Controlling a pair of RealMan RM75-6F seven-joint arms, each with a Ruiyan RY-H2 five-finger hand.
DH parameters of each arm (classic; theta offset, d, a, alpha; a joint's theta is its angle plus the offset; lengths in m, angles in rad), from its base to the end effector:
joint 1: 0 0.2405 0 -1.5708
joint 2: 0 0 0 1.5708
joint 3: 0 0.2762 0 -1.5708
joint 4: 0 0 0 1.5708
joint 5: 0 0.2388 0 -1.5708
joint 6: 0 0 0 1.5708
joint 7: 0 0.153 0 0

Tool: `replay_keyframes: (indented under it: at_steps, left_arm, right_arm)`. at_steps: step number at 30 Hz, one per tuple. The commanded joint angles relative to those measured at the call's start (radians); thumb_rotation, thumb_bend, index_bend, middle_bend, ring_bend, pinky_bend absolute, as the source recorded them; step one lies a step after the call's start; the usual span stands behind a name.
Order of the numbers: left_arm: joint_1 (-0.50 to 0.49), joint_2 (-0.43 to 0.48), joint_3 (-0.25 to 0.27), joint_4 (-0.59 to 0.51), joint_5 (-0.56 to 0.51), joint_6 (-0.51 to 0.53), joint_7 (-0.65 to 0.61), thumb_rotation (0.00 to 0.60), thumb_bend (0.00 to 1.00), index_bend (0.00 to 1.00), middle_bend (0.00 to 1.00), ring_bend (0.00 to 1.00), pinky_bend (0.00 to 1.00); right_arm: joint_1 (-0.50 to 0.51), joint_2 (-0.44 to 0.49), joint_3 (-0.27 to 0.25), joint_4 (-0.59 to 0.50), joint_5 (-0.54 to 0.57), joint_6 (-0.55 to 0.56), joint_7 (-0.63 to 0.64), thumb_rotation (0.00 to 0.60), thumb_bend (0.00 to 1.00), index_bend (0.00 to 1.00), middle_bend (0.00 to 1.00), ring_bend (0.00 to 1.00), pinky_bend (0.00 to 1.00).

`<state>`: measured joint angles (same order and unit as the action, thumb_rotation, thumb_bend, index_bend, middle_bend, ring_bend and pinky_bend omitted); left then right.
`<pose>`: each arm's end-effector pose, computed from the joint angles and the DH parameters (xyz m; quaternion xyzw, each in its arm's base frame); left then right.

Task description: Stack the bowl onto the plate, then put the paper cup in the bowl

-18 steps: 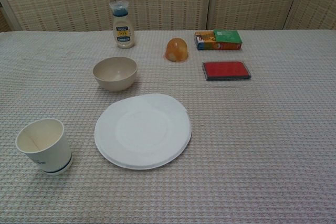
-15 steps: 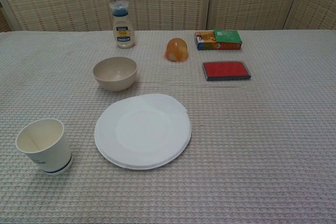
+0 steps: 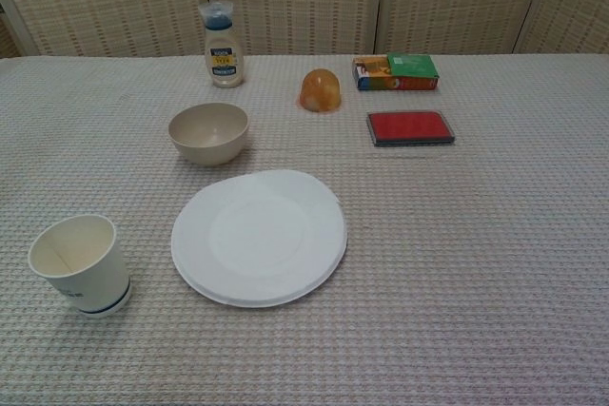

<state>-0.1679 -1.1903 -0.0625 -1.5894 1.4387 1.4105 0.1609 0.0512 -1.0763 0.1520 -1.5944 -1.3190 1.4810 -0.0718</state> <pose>-0.3317 0.2245 0.1131 -0.6264 -0.3616 -0.3523 0.5939 -0.3696 -0.2034 0.1860 0.5307 -0.3705 0.3418 0.6814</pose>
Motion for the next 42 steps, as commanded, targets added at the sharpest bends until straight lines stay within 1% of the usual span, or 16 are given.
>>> replay_keyframes:
  at_steps: [1, 3, 5, 7, 8, 10, 12, 14, 16, 19, 22, 26, 29, 33, 37, 42]
  left_arm:
    - [-0.016, 0.005, -0.005, 0.036, 0.026, -0.008, -0.07, 0.6, 0.17, 0.17, 0.02, 0.0, 0.14]
    - [-0.027, 0.005, -0.012, 0.067, 0.047, -0.005, -0.141, 0.6, 0.17, 0.21, 0.03, 0.0, 0.14]
    - [-0.044, -0.011, -0.021, 0.121, 0.092, 0.016, -0.216, 0.6, 0.17, 0.25, 0.04, 0.0, 0.14]
    - [-0.066, -0.034, -0.029, 0.172, 0.13, 0.03, -0.258, 0.6, 0.17, 0.3, 0.05, 0.0, 0.14]
    - [-0.085, -0.049, -0.033, 0.202, 0.145, 0.025, -0.275, 0.6, 0.17, 0.31, 0.06, 0.0, 0.14]
    - [-0.117, -0.065, -0.036, 0.232, 0.153, -0.01, -0.285, 0.6, 0.17, 0.31, 0.06, 0.0, 0.14]
    - [-0.158, -0.083, -0.039, 0.262, 0.152, -0.067, -0.298, 0.6, 0.17, 0.3, 0.06, 0.0, 0.14]
    - [-0.199, -0.105, -0.04, 0.294, 0.148, -0.125, -0.313, 0.6, 0.17, 0.3, 0.06, 0.0, 0.14]
    - [-0.228, -0.13, -0.04, 0.329, 0.148, -0.16, -0.331, 0.6, 0.17, 0.3, 0.06, 0.0, 0.14]
    - [-0.262, -0.189, -0.038, 0.409, 0.155, -0.181, -0.383, 0.6, 0.17, 0.32, 0.06, 0.0, 0.14]
    - [-0.291, -0.227, -0.037, 0.477, 0.157, -0.204, -0.419, 0.6, 0.17, 0.33, 0.06, 0.0, 0.14]
    - [-0.34, -0.262, -0.036, 0.548, 0.164, -0.24, -0.453, 0.6, 0.18, 0.34, 0.06, 0.0, 0.14]
    - [-0.362, -0.286, -0.024, 0.593, 0.178, -0.246, -0.48, 0.6, 0.21, 0.35, 0.06, 0.0, 0.14]
    - [-0.392, -0.318, -0.014, 0.651, 0.184, -0.264, -0.515, 0.6, 0.28, 0.38, 0.07, 0.0, 0.14]
    - [-0.427, -0.352, -0.016, 0.71, 0.175, -0.293, -0.542, 0.6, 0.32, 0.39, 0.09, 0.0, 0.14]
    - [-0.48, -0.386, -0.018, 0.774, 0.167, -0.342, -0.573, 0.6, 0.33, 0.38, 0.09, 0.0, 0.14]
  right_arm:
    - [0.002, -0.001, -0.002, -0.001, -0.003, -0.003, -0.002, 0.6, 0.16, 0.03, 0.07, 0.0, 0.0]
    - [0.003, -0.001, -0.004, -0.002, -0.006, -0.006, -0.005, 0.6, 0.16, 0.03, 0.07, 0.0, 0.0]
    - [0.004, -0.002, -0.004, -0.001, -0.005, -0.007, -0.005, 0.6, 0.16, 0.03, 0.07, 0.0, 0.0]
    - [0.006, -0.001, -0.003, 0.002, 0.0, -0.014, -0.002, 0.6, 0.16, 0.03, 0.07, 0.0, 0.0]
    - [0.008, 0.0, -0.002, 0.003, 0.004, -0.021, 0.001, 0.6, 0.16, 0.03, 0.07, 0.0, 0.0]
    - [0.011, 0.003, 0.0, 0.006, 0.01, -0.03, 0.008, 0.6, 0.16, 0.04, 0.07, 0.0, 0.0]
    - [0.013, 0.007, 0.003, 0.01, 0.016, -0.038, 0.02, 0.6, 0.16, 0.05, 0.07, 0.0, 0.0]
    - [0.016, 0.01, 0.006, 0.016, 0.024, -0.05, 0.033, 0.6, 0.16, 0.05, 0.07, 0.0, 0.0]
    - [0.021, 0.013, 0.009, 0.022, 0.034, -0.065, 0.043, 0.6, 0.17, 0.06, 0.07, 0.0, 0.0]
    - [0.033, 0.019, 0.012, 0.028, 0.057, -0.104, 0.057, 0.6, 0.17, 0.07, 0.07, 0.0, 0.0]
    - [0.04, 0.021, 0.022, 0.039, 0.082, -0.126, 0.072, 0.6, 0.17, 0.07, 0.08, 0.0, 0.0]
    - [0.031, 0.03, 0.027, 0.042, 0.08, -0.11, 0.1, 0.6, 0.17, 0.07, 0.08, 0.0, 0.0]
    - [0.017, 0.038, 0.026, 0.035, 0.07, -0.084, 0.115, 0.6, 0.17, 0.07, 0.08, 0.0, 0.0]
    - [0.01, 0.044, 0.03, 0.038, 0.075, -0.075, 0.129, 0.6, 0.17, 0.07, 0.08, 0.0, 0.0]
    - [0.016, 0.046, 0.046, 0.052, 0.12, -0.1, 0.133, 0.6, 0.17, 0.08, 0.08, 0.0, 0.0]
    - [0.027, 0.051, 0.063, 0.073, 0.169, -0.144, 0.149, 0.6, 0.17, 0.08, 0.08, 0.0, 0.0]
